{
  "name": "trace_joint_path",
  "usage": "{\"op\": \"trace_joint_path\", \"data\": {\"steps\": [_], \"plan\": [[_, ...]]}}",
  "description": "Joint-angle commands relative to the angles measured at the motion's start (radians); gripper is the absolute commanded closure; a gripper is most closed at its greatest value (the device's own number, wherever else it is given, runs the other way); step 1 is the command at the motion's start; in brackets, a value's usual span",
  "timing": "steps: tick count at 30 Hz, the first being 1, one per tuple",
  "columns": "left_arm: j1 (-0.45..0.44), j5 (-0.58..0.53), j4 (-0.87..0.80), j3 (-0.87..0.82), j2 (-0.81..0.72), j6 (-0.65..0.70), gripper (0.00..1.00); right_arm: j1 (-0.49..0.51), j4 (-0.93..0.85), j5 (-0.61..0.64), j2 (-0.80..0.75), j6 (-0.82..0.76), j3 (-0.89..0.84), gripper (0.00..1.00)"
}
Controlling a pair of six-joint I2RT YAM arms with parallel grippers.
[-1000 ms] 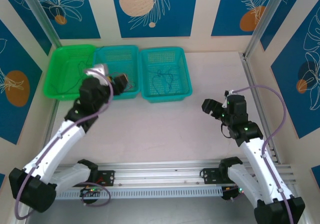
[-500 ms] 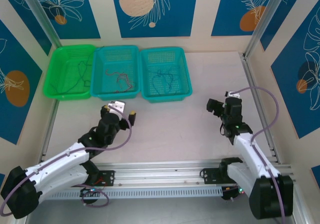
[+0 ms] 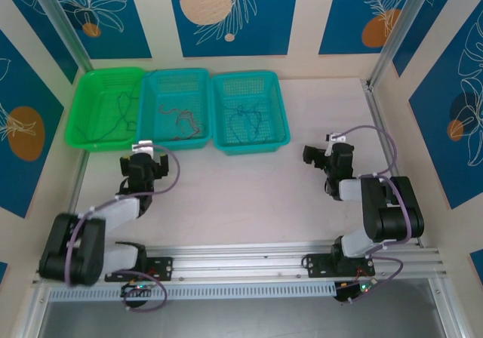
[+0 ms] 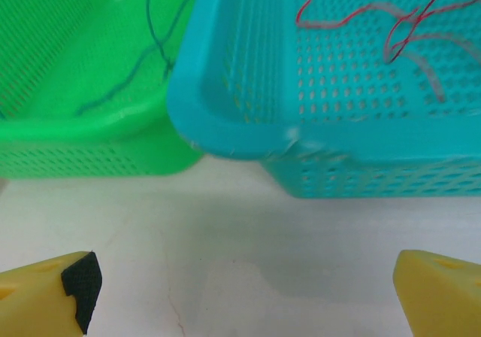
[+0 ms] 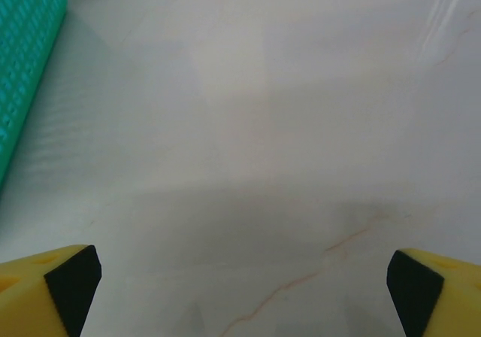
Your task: Untangle the cables
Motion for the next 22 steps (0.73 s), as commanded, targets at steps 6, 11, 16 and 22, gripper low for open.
{"op": "trace_joint_path", "data": {"steps": [6, 11, 16, 22], "plan": [[0.061, 0.244, 0.446, -0.022, 0.228, 0.019, 0.00, 0.010, 0.147, -0.012, 0.005, -0.030, -0.008, 0.01], [0.059, 0.224, 0.357, 0.010, 0.214, 0.015, 0.00, 0.013, 0.142, -0.011, 0.006, -0.035, -0.003, 0.01], [0.058, 0.293, 0.322, 0.031, 0.219, 0.046, 0.00, 0.014, 0.139, -0.009, 0.007, -0.036, -0.002, 0.01], [0.058, 0.354, 0.295, 0.044, 0.219, 0.068, 0.00, 0.031, 0.164, 0.020, 0.009, -0.046, -0.013, 0.01]]}}
